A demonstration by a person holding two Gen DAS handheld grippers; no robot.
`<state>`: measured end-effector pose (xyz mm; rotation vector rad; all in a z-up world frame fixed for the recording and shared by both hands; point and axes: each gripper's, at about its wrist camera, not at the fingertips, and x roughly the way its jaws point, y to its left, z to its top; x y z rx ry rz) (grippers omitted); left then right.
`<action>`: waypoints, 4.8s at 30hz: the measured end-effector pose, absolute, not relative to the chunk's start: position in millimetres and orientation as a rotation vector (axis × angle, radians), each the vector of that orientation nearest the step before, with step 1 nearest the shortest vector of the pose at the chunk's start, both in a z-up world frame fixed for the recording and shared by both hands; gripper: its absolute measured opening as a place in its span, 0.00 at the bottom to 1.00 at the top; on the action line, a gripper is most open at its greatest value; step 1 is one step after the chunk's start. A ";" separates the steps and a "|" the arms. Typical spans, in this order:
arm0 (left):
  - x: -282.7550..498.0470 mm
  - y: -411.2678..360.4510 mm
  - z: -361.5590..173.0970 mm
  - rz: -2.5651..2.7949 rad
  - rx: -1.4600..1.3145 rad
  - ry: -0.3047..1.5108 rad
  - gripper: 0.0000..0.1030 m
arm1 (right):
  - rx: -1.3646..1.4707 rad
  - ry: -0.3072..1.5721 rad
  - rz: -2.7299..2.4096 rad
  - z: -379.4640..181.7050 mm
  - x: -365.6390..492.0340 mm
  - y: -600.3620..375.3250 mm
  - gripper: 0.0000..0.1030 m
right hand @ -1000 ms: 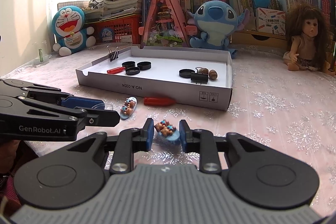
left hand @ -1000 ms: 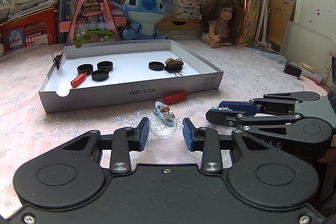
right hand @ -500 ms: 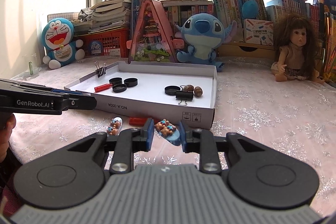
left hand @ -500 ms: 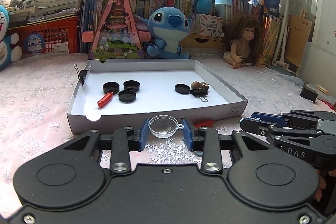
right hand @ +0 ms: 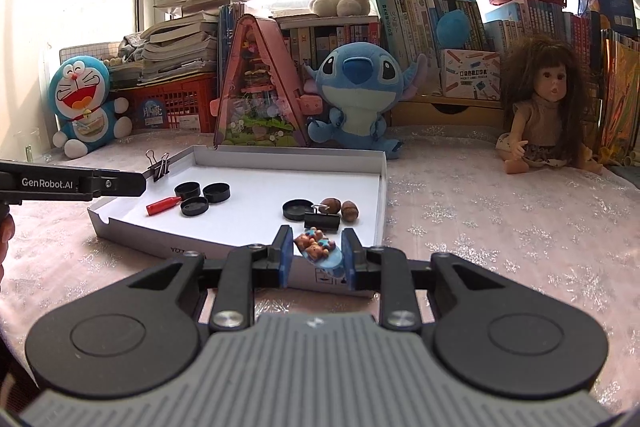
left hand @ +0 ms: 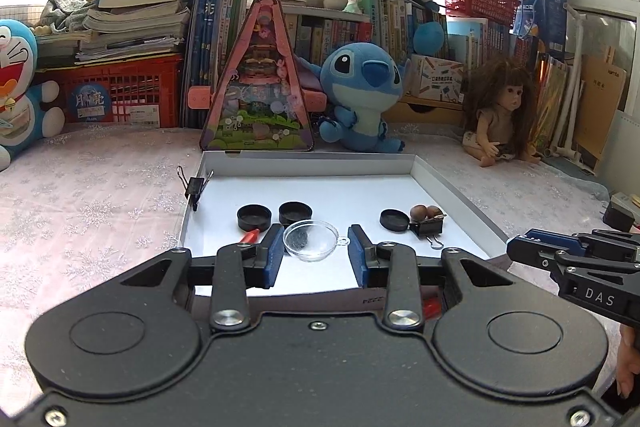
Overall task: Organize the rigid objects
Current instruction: 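Carry the clear lid and blue figurine over the tray and lower them, then open both grippers to release the clear lid and figurine in the tray, then move the left gripper to the second blue figurine while the right reaches the red marker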
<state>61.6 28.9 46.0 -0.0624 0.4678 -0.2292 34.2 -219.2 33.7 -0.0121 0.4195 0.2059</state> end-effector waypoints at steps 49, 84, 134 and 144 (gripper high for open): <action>174.6 32.8 4.1 -0.079 -0.016 0.647 0.31 | -0.017 0.675 0.092 17.0 154.5 -205.3 0.31; 101.4 13.1 36.0 -0.225 0.006 0.528 0.72 | 0.035 0.564 0.172 34.9 110.9 -208.2 0.77; 42.4 -0.2 -5.7 -0.304 0.111 0.635 0.42 | 0.103 0.470 0.174 10.8 45.8 -220.1 0.82; 46.8 9.3 -5.9 -0.227 0.090 0.627 0.42 | 0.030 0.528 0.193 4.9 44.7 -196.5 0.82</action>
